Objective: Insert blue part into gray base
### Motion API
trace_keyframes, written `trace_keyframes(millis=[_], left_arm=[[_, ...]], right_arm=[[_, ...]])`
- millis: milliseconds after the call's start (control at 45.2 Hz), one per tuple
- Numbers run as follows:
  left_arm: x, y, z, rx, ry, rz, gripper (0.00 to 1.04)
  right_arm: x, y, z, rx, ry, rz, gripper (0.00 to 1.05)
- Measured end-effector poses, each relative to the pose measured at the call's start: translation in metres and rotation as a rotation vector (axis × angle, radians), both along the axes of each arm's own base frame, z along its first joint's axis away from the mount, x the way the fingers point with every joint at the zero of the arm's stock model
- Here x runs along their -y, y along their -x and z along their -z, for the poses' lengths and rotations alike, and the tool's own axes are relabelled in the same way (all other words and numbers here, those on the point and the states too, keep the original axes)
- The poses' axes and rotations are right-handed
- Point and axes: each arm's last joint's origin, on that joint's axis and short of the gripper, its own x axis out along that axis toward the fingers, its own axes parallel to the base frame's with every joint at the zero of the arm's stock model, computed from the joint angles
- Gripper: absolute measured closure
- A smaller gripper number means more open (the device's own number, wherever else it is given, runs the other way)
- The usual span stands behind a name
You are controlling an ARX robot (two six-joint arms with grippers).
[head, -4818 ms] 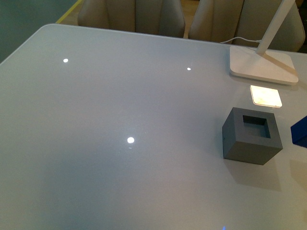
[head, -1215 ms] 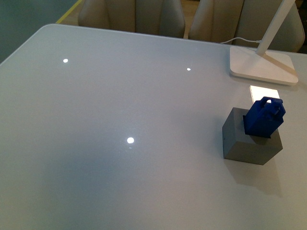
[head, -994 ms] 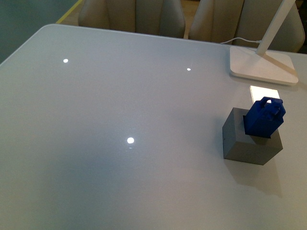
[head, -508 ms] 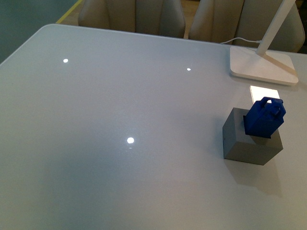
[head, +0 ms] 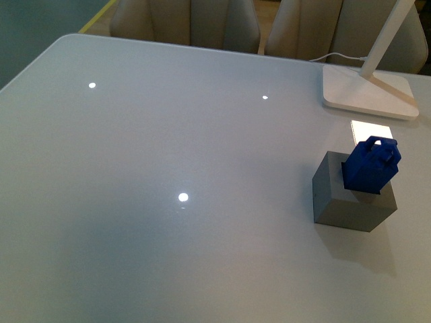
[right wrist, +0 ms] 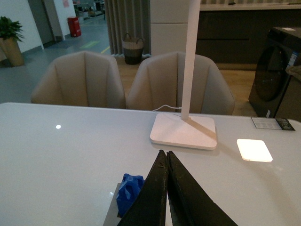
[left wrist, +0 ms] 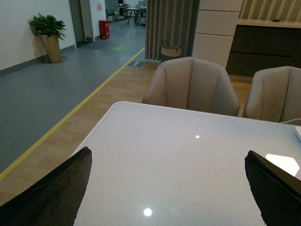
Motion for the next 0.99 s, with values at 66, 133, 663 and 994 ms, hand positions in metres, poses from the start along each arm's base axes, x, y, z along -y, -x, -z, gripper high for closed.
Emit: trace_keyframes(millis=[66, 133, 663, 994], left_arm=[[0.000, 0.000, 0.000, 0.000, 0.000, 0.000, 0.07], [0.000, 0.000, 0.000, 0.000, 0.000, 0.000, 0.07], [0.000, 0.000, 0.000, 0.000, 0.000, 0.000, 0.07], [0.000, 0.000, 0.000, 0.000, 0.000, 0.000, 0.07]], right_arm=[[0.000, 0.001, 0.000, 0.000, 0.000, 0.000, 1.03], [0.000, 0.002, 0.000, 0.000, 0.000, 0.000, 1.03], [0.000, 0.016, 0.003, -0.006, 0.001, 0.000, 1.03], [0.000, 0.016, 0.003, -0.006, 0.002, 0.000, 0.54]])
